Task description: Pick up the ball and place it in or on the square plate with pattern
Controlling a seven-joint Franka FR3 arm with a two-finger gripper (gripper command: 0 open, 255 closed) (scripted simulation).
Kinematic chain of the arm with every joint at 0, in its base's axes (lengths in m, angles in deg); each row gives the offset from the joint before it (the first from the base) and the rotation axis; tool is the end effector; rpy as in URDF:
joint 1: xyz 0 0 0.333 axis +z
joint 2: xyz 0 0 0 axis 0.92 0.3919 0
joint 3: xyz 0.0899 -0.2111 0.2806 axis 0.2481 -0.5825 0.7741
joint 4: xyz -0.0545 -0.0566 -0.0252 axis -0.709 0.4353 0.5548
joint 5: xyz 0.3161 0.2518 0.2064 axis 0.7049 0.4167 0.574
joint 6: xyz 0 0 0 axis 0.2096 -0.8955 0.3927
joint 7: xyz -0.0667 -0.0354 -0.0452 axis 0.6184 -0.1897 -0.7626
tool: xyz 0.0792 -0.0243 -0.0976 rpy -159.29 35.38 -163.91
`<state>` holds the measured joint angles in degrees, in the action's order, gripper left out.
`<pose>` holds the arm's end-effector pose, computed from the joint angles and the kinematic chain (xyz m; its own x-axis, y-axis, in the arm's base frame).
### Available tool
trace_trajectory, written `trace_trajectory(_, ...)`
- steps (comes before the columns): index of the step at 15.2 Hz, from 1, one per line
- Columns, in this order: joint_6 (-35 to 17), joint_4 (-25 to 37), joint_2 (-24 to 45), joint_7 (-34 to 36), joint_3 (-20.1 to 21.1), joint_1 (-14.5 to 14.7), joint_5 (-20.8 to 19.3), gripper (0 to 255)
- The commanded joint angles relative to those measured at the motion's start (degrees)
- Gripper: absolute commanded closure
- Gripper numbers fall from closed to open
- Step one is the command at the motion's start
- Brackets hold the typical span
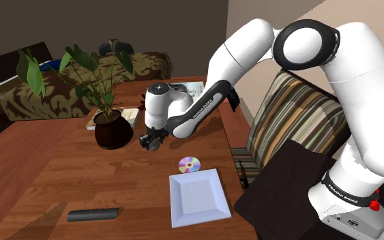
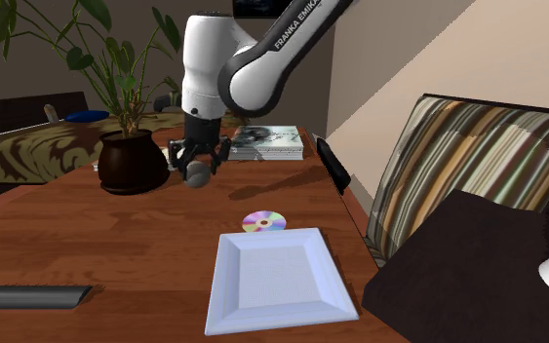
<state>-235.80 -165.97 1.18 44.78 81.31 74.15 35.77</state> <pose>0.6952 0.3348 0.1958 0.9468 -0.1083 0.3030 -0.0887 -0.9930 -0.0776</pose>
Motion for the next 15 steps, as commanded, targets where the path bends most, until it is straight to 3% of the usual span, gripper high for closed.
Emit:
trace_trajectory(1,-2.04,-5.73,-3.67,2.30,-0.09,0.04,-0.75,255)
trace_trajectory(10,-10.67,-28.31,-17.78,14.99,-1.99,3.68,-6.18,255)
trace_trajectory(11,-9.76,-25.47,-15.77,13.56,-1.91,3.38,-5.65,255)
trace_trajectory(12,-9.76,-25.46,-15.77,13.57,-1.90,3.36,-5.66,0)
trace_trajectory(15,-9.55,-18.90,-8.96,-4.02,5.49,-6.03,1.66,0)
